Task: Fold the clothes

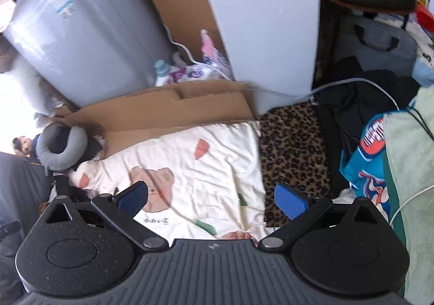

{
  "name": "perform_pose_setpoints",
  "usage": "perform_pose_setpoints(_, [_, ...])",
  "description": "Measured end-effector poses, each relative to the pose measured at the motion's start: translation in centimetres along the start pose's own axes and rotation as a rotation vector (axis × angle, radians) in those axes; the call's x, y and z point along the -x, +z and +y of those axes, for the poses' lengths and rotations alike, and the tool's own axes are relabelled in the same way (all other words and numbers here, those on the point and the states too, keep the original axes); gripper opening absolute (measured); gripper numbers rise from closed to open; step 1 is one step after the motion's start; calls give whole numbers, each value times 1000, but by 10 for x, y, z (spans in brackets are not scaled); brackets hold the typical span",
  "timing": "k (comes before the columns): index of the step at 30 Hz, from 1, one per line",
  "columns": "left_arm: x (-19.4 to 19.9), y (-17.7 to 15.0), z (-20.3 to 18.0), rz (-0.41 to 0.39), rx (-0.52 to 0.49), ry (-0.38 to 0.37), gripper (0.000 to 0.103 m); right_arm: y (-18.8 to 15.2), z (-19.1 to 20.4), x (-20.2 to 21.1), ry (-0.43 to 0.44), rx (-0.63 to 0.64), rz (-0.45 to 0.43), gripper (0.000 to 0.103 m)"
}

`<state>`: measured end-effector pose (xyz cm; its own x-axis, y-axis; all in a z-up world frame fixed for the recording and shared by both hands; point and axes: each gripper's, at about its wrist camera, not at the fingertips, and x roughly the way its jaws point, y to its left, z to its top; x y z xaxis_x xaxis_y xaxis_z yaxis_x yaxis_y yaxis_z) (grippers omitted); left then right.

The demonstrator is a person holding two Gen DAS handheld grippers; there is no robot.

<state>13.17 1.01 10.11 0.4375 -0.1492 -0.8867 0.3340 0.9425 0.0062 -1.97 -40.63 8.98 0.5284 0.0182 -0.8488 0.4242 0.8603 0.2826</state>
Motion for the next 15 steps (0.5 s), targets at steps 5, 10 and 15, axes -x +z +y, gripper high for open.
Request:
perform_pose_setpoints(5, [11, -16, 24, -9, 51, -3, 103, 7, 42, 31, 55, 35, -33, 102])
perform_pose_setpoints(10, [25, -33, 35, -23, 51, -20, 103, 7, 78, 51, 86, 70, -60, 102])
perform_pose_setpoints(15, [41, -48, 46, -45, 67, -17, 103, -8, 101, 53, 106, 101, -46, 102])
